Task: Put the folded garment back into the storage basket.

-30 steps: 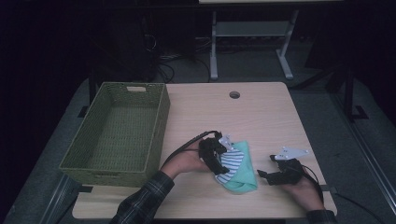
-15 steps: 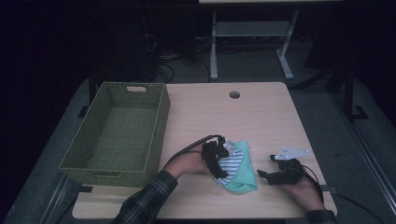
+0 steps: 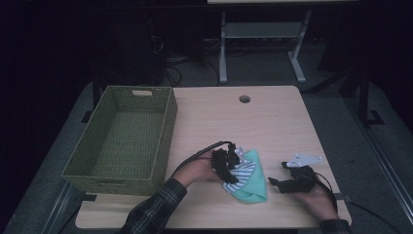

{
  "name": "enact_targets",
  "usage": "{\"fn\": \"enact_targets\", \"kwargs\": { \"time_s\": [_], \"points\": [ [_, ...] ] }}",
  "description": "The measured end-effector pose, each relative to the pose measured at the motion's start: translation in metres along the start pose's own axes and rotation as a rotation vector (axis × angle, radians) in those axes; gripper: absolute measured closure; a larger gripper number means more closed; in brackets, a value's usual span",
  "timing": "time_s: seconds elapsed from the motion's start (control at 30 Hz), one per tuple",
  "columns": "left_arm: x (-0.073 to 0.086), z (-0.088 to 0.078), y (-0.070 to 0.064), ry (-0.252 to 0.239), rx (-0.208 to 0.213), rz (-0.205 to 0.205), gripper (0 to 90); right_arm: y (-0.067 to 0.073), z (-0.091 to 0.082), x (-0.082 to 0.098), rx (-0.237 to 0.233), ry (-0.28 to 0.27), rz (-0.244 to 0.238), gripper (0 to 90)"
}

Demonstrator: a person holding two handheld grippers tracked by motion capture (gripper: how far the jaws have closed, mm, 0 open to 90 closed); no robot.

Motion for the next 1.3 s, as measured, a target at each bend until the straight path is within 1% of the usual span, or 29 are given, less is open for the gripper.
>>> {"fn": "enact_targets", "kwargs": {
  "time_s": [0.03,0.13,0.27,0.33,0.43,0.47,0.53,0.63,0.8,0.87,0.97,1.0,1.03,1.07,1.17,1.2,1.3],
  "points": [
    [0.0,0.0,-0.001,0.002,0.004,0.0,62.3,0.0,0.0,0.0,0.0,0.0,0.0,18.2],
    [0.0,0.0,-0.002,0.002,0.016,-0.006,68.2,0.0,0.0,0.0,0.001,0.0,0.001,18.3],
    [0.003,0.0,-0.002,-0.037,0.024,-0.039,71.7,0.0,0.0,0.0,0.0,-0.001,0.001,18.2],
    [0.006,0.0,-0.002,-0.058,0.028,-0.057,72.0,-0.001,0.0,0.0,0.001,-0.001,0.0,18.2],
    [0.006,0.0,-0.002,-0.056,0.033,-0.074,72.2,-0.001,0.0,0.0,0.001,0.0,0.002,18.2],
    [0.005,0.0,-0.003,-0.06,0.036,-0.087,72.4,-0.001,0.0,0.0,0.002,0.001,0.0,18.2],
    [0.005,-0.001,-0.003,-0.059,0.031,-0.097,72.7,-0.001,0.0,0.0,0.001,0.001,0.0,18.2],
    [0.006,-0.004,-0.003,-0.056,0.018,-0.093,73.0,-0.001,0.0,0.0,0.001,0.001,0.001,18.1],
    [0.008,-0.013,-0.001,-0.076,0.025,-0.125,73.1,-0.001,0.0,0.0,0.0,0.0,0.001,17.8],
    [0.009,-0.018,-0.001,-0.084,0.022,-0.124,73.1,0.0,0.0,0.0,0.0,0.001,0.004,17.8],
    [0.009,-0.023,-0.001,-0.104,0.024,-0.137,73.1,0.0,0.0,0.0,0.0,0.003,0.007,17.7],
    [0.01,-0.025,-0.002,-0.108,0.031,-0.142,73.1,0.0,0.0,0.0,0.0,0.003,0.007,17.7],
    [0.01,-0.027,-0.001,-0.106,0.024,-0.136,73.1,0.0,0.0,0.0,0.0,0.003,0.007,17.7],
    [0.01,-0.029,-0.002,-0.113,0.02,-0.139,73.1,0.0,0.0,0.0,0.0,0.003,0.007,17.7],
    [0.01,-0.035,-0.003,-0.118,0.023,-0.145,73.0,0.0,0.0,0.0,0.0,0.004,0.008,17.7],
    [0.011,-0.037,-0.003,-0.111,0.021,-0.138,73.0,0.0,0.0,0.0,0.0,0.004,0.007,17.7],
    [0.01,-0.045,-0.003,-0.139,0.02,-0.147,73.0,0.0,0.0,0.0,-0.001,0.003,0.007,17.5]
  ]
}}
Point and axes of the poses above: each handheld gripper's, and its own axes: z roughly forward along the jaws, x roughly out of its underside, y roughly to its left, the point moved 5 cm from there along z, roughly forward along the jaws, and after that the axes turned 14 degrees about y, right-handed, at the moved point
